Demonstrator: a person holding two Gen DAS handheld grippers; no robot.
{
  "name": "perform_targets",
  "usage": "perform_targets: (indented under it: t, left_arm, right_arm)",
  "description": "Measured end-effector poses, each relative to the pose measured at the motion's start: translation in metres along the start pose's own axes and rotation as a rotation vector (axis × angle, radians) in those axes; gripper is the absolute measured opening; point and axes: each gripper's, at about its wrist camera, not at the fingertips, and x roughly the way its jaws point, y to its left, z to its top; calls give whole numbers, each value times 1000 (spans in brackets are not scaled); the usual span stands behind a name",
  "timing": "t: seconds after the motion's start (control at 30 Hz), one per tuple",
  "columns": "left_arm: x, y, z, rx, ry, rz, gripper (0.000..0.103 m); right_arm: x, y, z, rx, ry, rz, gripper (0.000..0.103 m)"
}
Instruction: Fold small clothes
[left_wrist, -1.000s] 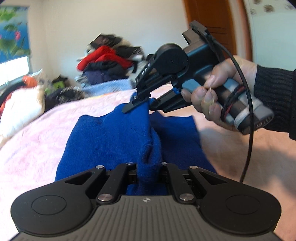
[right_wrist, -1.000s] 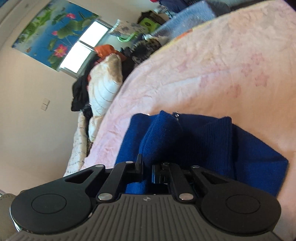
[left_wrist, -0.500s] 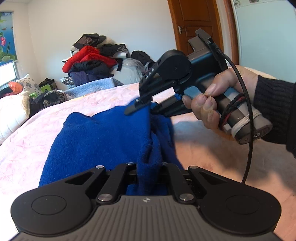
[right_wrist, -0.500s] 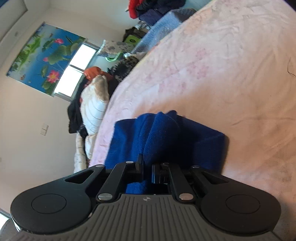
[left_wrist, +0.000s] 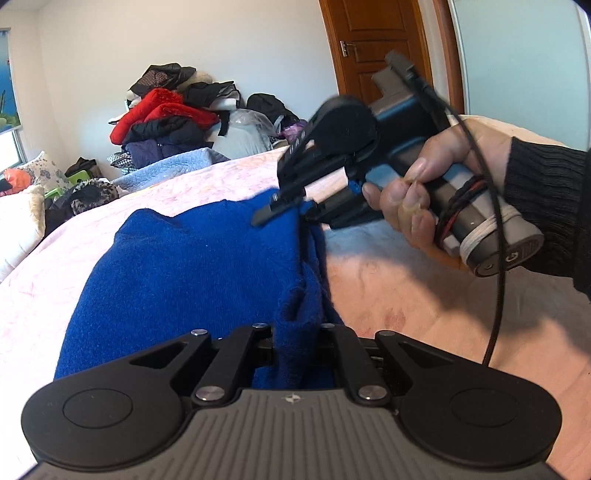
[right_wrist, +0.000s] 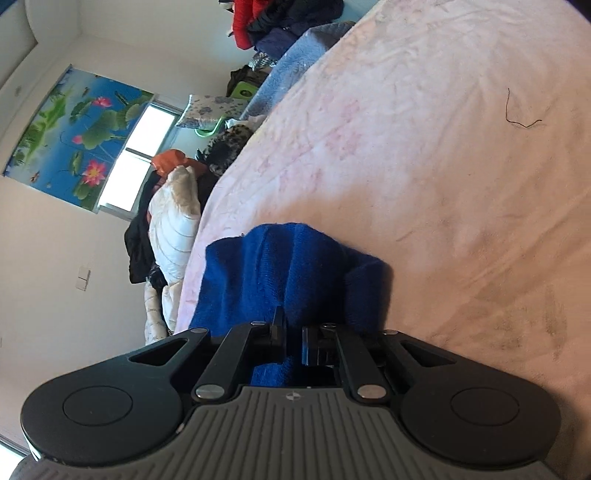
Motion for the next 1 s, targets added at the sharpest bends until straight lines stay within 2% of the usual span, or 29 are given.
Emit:
perform_targets:
  t: [0.3,0.47,0.53,0.67,0.7,0.73,0.77,0.83,0.9,0.97,1.0]
  left_arm:
    - [2,-1,-1,5,8,-6,5]
    - [-15,16,0,-63,-45,-64,11]
    - [-15,18,0,-77,-45,-67,14]
    - [-8,6,-1,-29,-24,-92,19]
    - [-8,2,-2,-17,-23,-106,21]
    - [-8,-1,-3,-3,-20,-126,25]
    - [-9,-3,-5,9,-18,-150,28]
    - [-7,-4,-9,15,-3,-185,29]
    - [-1,1,-13,-21,15,-193,29]
    - [1,3,-12,-25,21,-199,28]
    - [2,3,-12,-24,25,-201,28]
  right_arm:
    - [-2,-10,-1,33,-3,14,11]
    - [-14,-7,0,33,-22,31,30]
    - [-19,-8,5,47,-38,35,30]
    - [-17,-8,14,70,-50,29,30]
    - [-13,-8,15,68,-39,12,29]
    - [-8,-8,16,60,-24,-23,16]
    - [-5,-6,16,50,-16,-46,10]
    - [-8,-3,16,33,-38,-38,10]
    - [-13,-5,16,33,-63,-18,9]
    - [-7,-15,15,49,-41,-77,3]
    - [-6,-20,13,52,-41,-77,2]
